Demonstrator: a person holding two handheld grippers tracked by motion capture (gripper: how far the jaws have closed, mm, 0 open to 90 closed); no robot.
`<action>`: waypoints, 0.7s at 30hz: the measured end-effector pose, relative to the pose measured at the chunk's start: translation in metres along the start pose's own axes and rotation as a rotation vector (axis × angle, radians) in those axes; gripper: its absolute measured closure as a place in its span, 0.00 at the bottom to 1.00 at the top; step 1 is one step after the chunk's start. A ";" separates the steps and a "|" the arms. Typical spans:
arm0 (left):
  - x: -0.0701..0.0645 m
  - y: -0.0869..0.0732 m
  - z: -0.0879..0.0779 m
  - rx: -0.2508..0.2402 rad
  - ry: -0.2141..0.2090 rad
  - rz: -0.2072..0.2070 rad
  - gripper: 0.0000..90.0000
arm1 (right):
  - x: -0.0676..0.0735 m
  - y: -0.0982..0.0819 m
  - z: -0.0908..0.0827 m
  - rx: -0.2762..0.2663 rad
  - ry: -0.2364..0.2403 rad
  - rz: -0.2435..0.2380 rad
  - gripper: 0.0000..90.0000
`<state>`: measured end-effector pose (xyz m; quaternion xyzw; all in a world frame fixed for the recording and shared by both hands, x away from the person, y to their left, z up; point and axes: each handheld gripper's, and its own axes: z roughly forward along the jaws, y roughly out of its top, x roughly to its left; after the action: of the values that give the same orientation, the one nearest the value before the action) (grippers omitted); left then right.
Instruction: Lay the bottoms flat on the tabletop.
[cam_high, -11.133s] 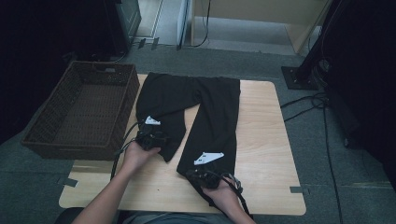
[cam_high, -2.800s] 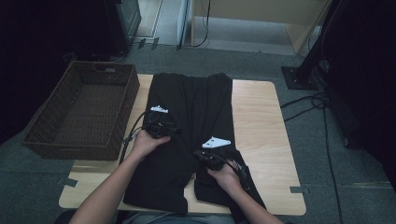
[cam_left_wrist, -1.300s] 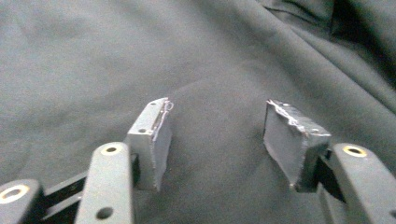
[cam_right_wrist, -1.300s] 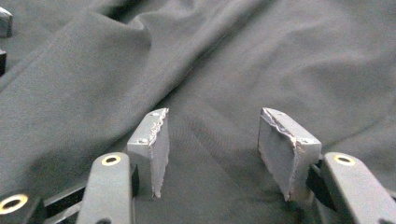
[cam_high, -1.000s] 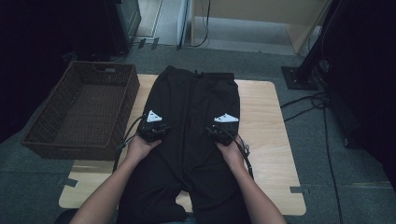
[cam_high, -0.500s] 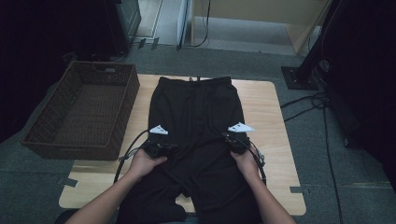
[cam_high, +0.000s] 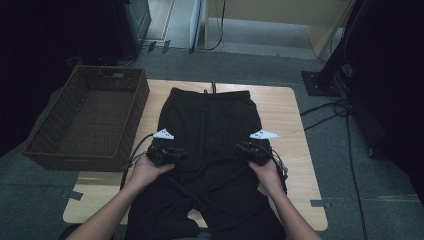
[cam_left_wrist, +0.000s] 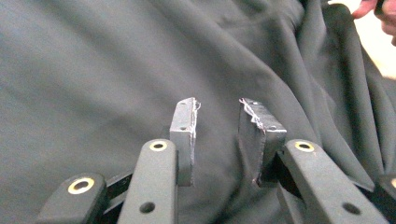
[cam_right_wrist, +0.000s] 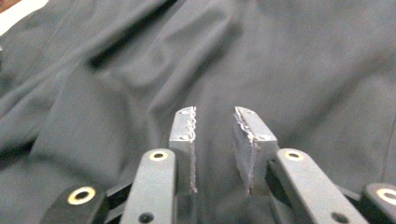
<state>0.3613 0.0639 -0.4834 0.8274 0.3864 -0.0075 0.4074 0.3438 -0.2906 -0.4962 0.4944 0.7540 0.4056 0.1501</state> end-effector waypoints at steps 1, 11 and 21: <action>0.004 0.002 0.000 -0.003 0.009 -0.006 0.76 | -0.002 0.003 0.004 0.002 0.000 0.011 0.76; 0.025 -0.012 0.010 0.055 0.044 -0.057 0.81 | -0.011 0.000 0.028 0.055 -0.029 0.040 0.74; 0.016 -0.026 0.008 0.020 0.016 -0.074 0.83 | -0.016 -0.009 0.019 0.031 -0.093 -0.026 0.76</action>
<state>0.3581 0.0778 -0.5113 0.8166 0.4201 -0.0198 0.3952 0.3574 -0.2968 -0.5180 0.5051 0.7588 0.3685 0.1827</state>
